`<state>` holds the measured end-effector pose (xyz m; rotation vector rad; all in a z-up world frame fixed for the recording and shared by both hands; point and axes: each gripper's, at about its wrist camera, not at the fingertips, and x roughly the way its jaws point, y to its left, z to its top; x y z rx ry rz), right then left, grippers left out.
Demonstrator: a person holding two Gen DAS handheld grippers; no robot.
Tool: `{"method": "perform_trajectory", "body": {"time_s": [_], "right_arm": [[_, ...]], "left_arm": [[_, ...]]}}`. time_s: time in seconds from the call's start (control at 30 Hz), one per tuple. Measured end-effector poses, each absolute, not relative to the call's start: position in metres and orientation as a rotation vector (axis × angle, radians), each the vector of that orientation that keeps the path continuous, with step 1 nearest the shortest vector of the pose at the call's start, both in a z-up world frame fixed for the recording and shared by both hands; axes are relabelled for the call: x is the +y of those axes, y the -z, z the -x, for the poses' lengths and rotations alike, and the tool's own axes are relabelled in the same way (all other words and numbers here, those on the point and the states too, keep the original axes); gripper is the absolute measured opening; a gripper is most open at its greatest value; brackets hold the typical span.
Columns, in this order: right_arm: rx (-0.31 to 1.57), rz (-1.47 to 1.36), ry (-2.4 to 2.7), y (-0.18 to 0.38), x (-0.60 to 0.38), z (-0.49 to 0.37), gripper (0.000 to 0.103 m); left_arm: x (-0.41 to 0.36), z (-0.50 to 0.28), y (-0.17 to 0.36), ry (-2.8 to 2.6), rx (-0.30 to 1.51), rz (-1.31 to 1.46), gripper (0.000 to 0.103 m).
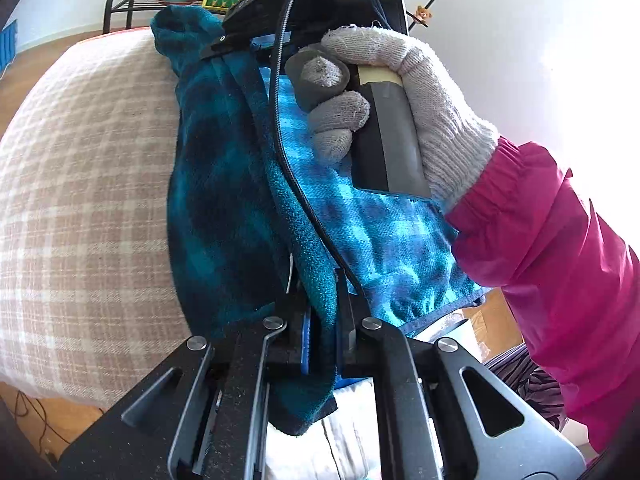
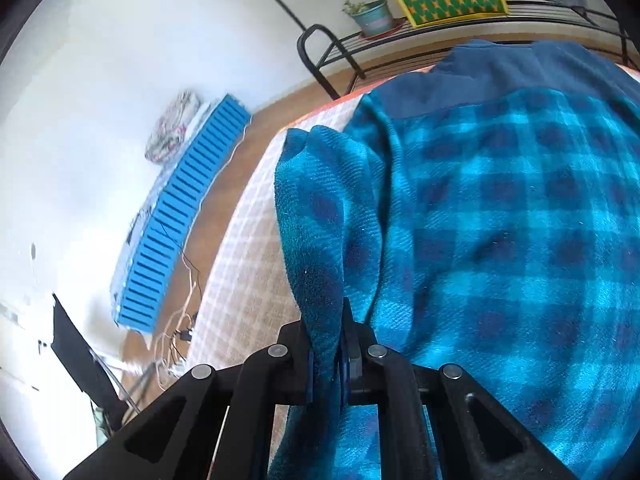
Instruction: Fold large clothes
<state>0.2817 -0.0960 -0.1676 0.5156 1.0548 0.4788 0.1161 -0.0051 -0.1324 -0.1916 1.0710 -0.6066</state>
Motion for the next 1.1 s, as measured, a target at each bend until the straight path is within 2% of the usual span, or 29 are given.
{"method": "perform_trajectory", "body": {"time_s": [0.2, 0.37, 0.43, 0.47, 0.5, 0.57, 0.6, 0.7, 0.83, 0.93, 1.1], "right_arm": [[1.065, -0.720, -0.362, 0.207, -0.174, -0.261, 0.007], [1.102, -0.667, -0.324, 0.222, -0.186, -0.258, 0.007], [1.107, -0.624, -0.322, 0.220, -0.180, -0.261, 0.007], [1.112, -0.600, -0.318, 0.220, -0.177, -0.262, 0.007], [1.119, -0.579, -0.313, 0.218, -0.173, -0.264, 0.009], [1.132, -0.538, -0.307, 0.212, -0.169, -0.263, 0.017], [1.134, -0.519, -0.313, 0.209, -0.170, -0.262, 0.025], [1.117, -0.422, -0.306, 0.191, -0.172, -0.252, 0.034], [1.118, -0.363, -0.325, 0.162, -0.175, -0.224, 0.036], [1.141, -0.281, -0.357, 0.147, -0.166, -0.195, 0.042], [1.192, -0.263, -0.424, 0.156, -0.160, -0.145, 0.043]], "left_arm": [[-0.053, -0.113, 0.138, 0.656, 1.095, 0.079, 0.006], [-0.059, -0.109, 0.147, 0.668, 1.130, 0.060, 0.006], [-0.052, -0.109, 0.143, 0.677, 1.128, 0.075, 0.011], [-0.047, -0.109, 0.140, 0.689, 1.133, 0.094, 0.021], [-0.041, -0.109, 0.137, 0.711, 1.136, 0.120, 0.028], [-0.025, -0.106, 0.125, 0.769, 1.113, 0.182, 0.029], [-0.020, -0.104, 0.121, 0.774, 1.089, 0.200, 0.031], [0.009, -0.105, 0.107, 0.730, 1.020, 0.243, 0.031], [0.041, -0.120, 0.114, 0.617, 1.029, 0.333, 0.031], [0.046, -0.127, 0.129, 0.564, 1.080, 0.334, 0.031], [0.034, -0.122, 0.144, 0.585, 1.125, 0.308, 0.031]]}}
